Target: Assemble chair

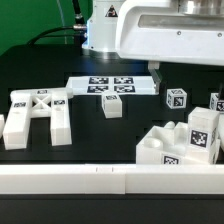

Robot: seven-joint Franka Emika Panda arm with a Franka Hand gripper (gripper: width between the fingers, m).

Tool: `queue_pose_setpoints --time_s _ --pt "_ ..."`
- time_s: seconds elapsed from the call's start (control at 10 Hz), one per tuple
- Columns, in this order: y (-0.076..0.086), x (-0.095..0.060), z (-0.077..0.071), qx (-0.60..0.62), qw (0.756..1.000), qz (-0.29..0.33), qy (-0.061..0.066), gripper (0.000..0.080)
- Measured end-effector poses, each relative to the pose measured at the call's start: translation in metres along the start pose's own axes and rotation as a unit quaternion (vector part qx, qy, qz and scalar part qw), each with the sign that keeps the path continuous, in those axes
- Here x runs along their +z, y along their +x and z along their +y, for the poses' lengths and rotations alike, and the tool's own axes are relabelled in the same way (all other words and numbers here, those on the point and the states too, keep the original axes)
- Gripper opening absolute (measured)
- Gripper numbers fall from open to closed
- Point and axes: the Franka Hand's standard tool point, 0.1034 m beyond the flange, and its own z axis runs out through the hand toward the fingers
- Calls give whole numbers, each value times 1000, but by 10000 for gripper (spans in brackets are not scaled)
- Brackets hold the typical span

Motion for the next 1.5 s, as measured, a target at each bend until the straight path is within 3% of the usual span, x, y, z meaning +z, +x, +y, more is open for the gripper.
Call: queue_pose_setpoints --time_s 0.1,0.2,0.3,0.6,0.8,1.1,1.2,1.3,1.5 --pt "-19 -4 24 -49 999 3 7 649" --pt "-34 -2 66 -80 997 9 11 649" --pt "-37 2 82 -73 997 10 10 649" --pt "-37 3 78 -74 997 10 10 649" --pt "-38 10 90 -114 993 18 10 649" --pt "-87 37 111 -138 990 35 -7 649" --pt "-90 37 107 -133 991 5 0 649" --pt "-83 35 105 -134 991 7 1 649" --pt "-96 38 100 -131 989 -64 11 649"
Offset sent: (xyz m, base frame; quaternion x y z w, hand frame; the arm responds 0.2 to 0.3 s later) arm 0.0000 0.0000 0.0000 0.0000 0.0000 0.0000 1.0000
